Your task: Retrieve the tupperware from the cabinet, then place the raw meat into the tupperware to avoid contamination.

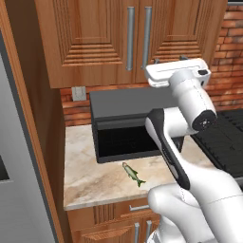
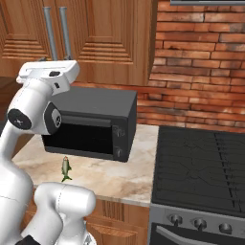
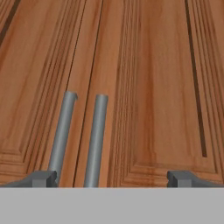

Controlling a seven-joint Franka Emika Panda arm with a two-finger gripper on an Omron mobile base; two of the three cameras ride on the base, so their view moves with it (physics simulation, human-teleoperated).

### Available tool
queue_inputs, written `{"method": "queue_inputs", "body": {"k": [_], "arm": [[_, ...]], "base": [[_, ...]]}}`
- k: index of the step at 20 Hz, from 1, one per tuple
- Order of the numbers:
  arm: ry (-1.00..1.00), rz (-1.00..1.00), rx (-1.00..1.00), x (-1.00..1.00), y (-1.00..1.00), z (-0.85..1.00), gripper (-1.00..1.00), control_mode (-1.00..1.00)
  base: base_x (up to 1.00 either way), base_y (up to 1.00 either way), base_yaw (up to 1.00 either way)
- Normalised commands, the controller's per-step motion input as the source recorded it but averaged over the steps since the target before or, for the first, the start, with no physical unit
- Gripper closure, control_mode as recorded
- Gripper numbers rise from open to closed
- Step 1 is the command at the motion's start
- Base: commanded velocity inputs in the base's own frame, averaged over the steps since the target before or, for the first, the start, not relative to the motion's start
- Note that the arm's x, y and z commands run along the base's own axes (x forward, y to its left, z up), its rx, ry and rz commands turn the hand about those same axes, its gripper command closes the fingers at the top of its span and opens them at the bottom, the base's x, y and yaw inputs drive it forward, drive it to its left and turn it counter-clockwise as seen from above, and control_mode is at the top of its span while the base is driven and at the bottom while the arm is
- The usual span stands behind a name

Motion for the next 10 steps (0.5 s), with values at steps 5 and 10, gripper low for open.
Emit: {"method": "queue_inputs", "body": {"k": [5,10], "arm": [[0.0,0.0,0.0,0.16,0.04,0.0,-1.0,-1.0],[0.0,0.0,0.0,0.17,0.06,0.0,-1.0,-1.0]], "base": [[0.0,0.0,0.0],[0.0,0.0,0.0]]}}
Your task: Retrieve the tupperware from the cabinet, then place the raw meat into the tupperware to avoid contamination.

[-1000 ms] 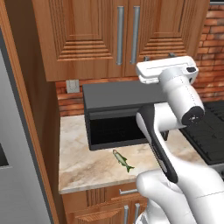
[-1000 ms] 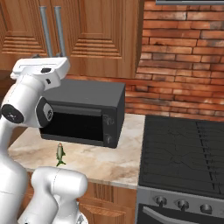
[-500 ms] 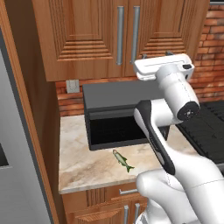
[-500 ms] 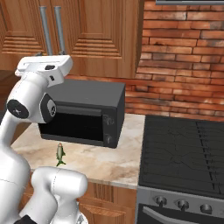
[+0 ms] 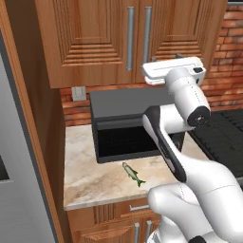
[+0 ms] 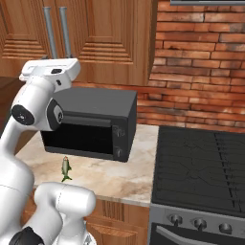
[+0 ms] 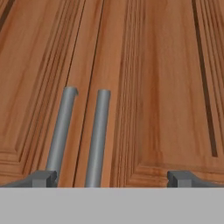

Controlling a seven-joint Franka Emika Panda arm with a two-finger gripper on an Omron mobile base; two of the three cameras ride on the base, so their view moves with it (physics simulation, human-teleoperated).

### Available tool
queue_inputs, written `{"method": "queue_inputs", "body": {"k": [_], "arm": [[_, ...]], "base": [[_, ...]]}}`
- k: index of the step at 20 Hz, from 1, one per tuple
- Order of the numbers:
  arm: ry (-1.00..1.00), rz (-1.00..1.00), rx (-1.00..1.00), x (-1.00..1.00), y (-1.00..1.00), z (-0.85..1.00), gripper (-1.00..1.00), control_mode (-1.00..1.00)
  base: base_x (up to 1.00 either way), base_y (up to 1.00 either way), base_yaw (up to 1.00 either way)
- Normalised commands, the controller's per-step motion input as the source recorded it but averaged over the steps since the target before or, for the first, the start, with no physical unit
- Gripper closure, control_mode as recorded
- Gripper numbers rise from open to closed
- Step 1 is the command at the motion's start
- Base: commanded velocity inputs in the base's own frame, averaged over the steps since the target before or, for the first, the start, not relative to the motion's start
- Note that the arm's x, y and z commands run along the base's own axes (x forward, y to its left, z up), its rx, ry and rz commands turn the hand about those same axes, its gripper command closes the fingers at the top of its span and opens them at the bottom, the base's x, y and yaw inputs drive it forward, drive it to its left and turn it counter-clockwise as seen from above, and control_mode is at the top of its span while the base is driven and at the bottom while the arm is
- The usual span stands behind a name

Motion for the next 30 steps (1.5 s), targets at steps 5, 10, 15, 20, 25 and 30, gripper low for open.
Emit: {"method": "queue_inputs", "body": {"k": [5,10,15,20,25,30], "arm": [[0.0,0.0,0.0,0.2,0.05,0.0,-1.0,-1.0],[0.0,0.0,0.0,0.18,0.01,0.0,-1.0,-1.0],[0.0,0.0,0.0,0.18,0.0,0.0,-1.0,-1.0],[0.0,0.0,0.0,0.19,0.01,0.0,-1.0,-1.0],[0.0,0.0,0.0,0.18,0.03,0.0,-1.0,-1.0],[0.0,0.0,0.0,0.18,0.03,0.0,-1.0,-1.0]], "base": [[0.0,0.0,0.0],[0.0,0.0,0.0],[0.0,0.0,0.0],[0.0,0.0,0.0],[0.0,0.0,0.0],[0.0,0.0,0.0]]}}
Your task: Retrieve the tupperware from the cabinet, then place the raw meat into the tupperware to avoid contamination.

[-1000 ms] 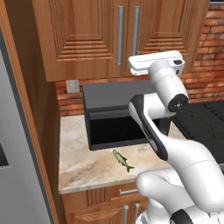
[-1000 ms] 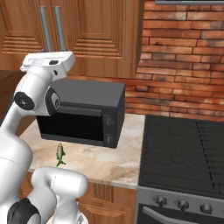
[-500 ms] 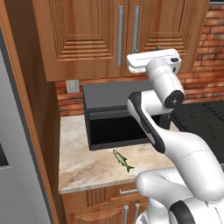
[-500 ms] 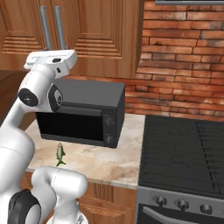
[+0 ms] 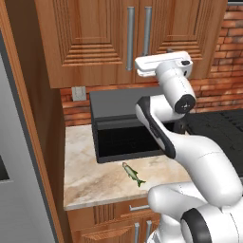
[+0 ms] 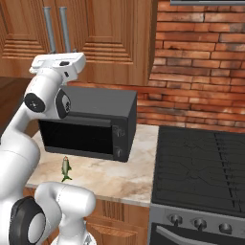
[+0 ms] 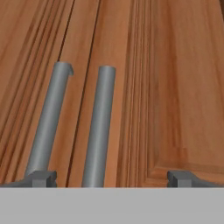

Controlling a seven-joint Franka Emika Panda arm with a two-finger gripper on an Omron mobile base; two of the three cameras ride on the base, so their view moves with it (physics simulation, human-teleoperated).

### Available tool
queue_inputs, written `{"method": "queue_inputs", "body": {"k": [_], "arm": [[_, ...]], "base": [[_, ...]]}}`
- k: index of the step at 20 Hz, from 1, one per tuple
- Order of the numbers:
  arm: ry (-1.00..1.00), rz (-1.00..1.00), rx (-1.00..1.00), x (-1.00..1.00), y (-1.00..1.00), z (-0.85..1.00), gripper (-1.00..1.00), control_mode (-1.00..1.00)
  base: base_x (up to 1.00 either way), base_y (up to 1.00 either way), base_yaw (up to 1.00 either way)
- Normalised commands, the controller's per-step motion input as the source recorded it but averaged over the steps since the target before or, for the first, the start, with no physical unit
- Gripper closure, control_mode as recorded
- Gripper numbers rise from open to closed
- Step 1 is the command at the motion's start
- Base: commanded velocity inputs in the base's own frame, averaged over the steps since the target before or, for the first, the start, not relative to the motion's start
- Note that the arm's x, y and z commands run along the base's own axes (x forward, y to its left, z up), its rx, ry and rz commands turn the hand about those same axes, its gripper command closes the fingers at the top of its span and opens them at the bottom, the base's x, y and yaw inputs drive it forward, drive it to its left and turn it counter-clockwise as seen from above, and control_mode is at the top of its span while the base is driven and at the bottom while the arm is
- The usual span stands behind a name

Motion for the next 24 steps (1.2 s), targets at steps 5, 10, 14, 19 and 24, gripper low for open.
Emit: {"method": "queue_inputs", "body": {"k": [5,10,14,19,24], "arm": [[0.0,0.0,0.0,0.19,0.0,0.0,-1.0,-1.0],[0.0,0.0,0.0,0.2,0.01,0.0,-1.0,-1.0],[0.0,0.0,0.0,0.19,0.03,0.0,-1.0,-1.0],[0.0,0.0,0.0,0.2,0.03,0.0,-1.0,-1.0],[0.0,0.0,0.0,0.2,0.03,0.0,-1.0,-1.0]], "base": [[0.0,0.0,0.0],[0.0,0.0,0.0],[0.0,0.0,0.0],[0.0,0.0,0.0],[0.0,0.0,0.0]]}}
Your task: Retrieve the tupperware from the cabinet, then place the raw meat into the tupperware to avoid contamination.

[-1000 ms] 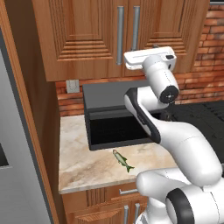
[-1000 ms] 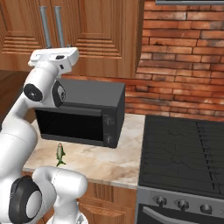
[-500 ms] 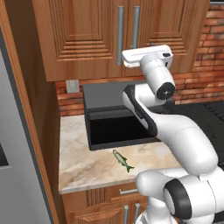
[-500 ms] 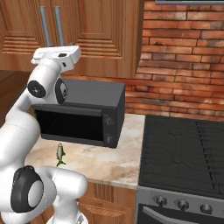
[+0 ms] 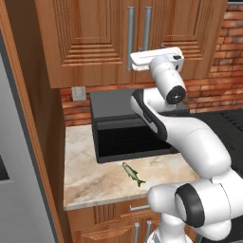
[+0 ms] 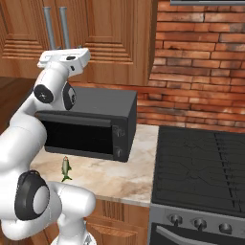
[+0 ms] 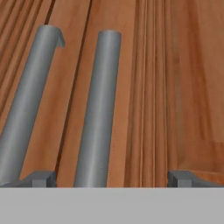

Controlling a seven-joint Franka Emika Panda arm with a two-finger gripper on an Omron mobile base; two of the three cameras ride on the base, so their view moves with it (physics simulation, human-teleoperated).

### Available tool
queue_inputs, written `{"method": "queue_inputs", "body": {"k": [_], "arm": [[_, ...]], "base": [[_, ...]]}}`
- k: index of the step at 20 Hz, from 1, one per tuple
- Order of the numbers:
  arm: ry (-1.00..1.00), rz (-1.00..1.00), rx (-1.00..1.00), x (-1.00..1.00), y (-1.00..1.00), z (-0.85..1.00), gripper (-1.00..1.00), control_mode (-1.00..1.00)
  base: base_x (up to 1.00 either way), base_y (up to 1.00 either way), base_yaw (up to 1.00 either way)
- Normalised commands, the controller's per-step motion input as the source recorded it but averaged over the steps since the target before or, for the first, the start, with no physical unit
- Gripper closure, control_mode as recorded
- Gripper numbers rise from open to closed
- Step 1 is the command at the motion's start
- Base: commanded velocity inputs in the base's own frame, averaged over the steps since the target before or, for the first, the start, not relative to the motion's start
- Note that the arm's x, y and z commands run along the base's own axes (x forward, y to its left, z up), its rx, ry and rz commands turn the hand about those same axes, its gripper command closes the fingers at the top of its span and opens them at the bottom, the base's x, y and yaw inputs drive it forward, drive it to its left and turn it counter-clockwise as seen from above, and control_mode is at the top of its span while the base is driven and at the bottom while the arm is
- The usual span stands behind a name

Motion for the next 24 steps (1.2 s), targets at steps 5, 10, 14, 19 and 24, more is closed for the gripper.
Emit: {"method": "queue_inputs", "body": {"k": [5,10,14,19,24], "arm": [[0.0,0.0,0.0,0.19,0.02,0.0,-1.0,-1.0],[0.0,0.0,0.0,0.19,0.02,0.0,-1.0,-1.0],[0.0,0.0,0.0,0.19,0.02,0.0,-1.0,-1.0],[0.0,0.0,0.0,0.18,0.01,0.0,-1.0,-1.0],[0.0,0.0,0.0,0.18,0.02,0.0,-1.0,-1.0]], "base": [[0.0,0.0,0.0],[0.0,0.0,0.0],[0.0,0.0,0.0],[0.0,0.0,0.0],[0.0,0.0,0.0]]}}
